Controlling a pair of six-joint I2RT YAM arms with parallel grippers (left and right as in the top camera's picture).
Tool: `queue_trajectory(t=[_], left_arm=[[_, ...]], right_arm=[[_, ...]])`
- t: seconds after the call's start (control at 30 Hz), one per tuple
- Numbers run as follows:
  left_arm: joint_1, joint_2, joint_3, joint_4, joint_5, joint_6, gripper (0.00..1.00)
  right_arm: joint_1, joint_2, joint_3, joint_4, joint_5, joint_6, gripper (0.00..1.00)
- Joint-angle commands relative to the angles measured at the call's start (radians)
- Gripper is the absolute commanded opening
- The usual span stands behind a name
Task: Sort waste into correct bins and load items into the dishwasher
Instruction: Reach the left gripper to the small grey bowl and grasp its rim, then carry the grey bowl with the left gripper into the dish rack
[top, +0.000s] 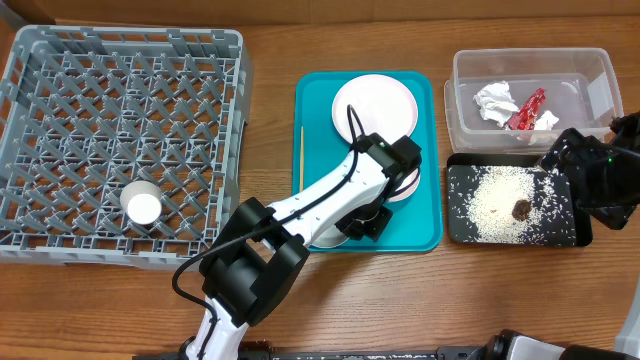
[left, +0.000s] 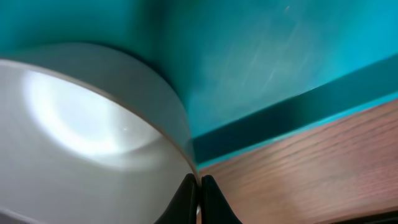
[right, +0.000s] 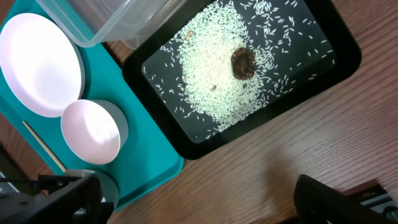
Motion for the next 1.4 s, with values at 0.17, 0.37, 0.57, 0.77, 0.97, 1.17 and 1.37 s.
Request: queue_trajectory(t=[0.17,0.37,0.57,0.77,0.97,1.17,1.37], left_arm=[[0.023,-0.125,0.207,-0.056,-0.064,-0.029,0.04],[0.117,-0.271,0.258,-0.053,-0.063,-0.013,0.04],[0.299,-0.389,0.259,-0.023,0.1,0.104,0.04],[0.567,-0.412,0.257,-0.011,0.468,0.348,0.04],[0.844,-0.367,0.256,-0.023,0.719,0.505,0.04],[1.03,-0.273,0.256,-0.033,0.91,0.597,0.04],[1.123,-0.157,0.256,-0.036,0.994,0.634,0.04]], right_arm=[[0.005,-0.004,0.007,0.004,-0.001,0.004,1.0],[0.005,-0.004,0.007,0.005,-0.001,0.005,1.0],[0.005,-0.004,0.007,0.004,-0.001,0.005,1.0],[0.005,-0.004,0.007,0.004,-0.001,0.005,1.0],[0.005,-0.004,0.007,0.004,-0.001,0.005,1.0],[0.005,-0.004,0.007,0.004,-0.001,0.005,1.0],[0.005,-0.004,0.007,0.004,-0.001,0.005,1.0]])
